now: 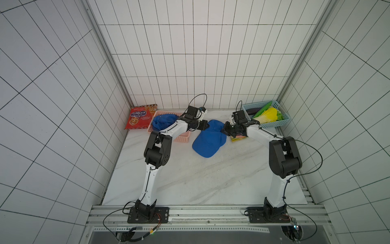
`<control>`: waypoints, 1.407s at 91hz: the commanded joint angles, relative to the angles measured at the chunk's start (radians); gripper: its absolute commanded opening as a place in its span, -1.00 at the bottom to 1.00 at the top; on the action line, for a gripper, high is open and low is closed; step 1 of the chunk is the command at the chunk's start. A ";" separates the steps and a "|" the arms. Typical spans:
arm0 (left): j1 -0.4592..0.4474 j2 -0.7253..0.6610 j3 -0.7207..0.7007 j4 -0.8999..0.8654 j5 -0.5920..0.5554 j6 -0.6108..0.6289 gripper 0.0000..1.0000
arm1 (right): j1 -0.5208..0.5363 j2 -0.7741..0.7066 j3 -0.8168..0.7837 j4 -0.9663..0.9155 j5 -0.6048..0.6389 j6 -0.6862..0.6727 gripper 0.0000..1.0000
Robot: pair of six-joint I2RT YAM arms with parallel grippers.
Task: Turn the baseball cap inside out
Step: Smooth out the baseball cap at the center of the board.
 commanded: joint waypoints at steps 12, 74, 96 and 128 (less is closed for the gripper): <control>0.111 -0.065 -0.136 0.288 0.231 -0.320 -1.00 | -0.116 -0.077 -0.108 0.086 -0.190 -0.071 -1.00; 0.100 0.003 -0.259 0.627 0.208 -0.671 -0.51 | -0.128 -0.168 -0.174 0.142 -0.152 -0.147 0.34; 0.100 -0.104 -0.256 0.442 0.106 -0.514 0.36 | -0.119 -0.239 -0.239 0.157 -0.143 -0.125 0.40; 0.091 -0.371 -0.197 0.044 -0.039 -0.181 0.74 | -0.065 -0.535 -0.339 0.022 0.013 -0.325 0.63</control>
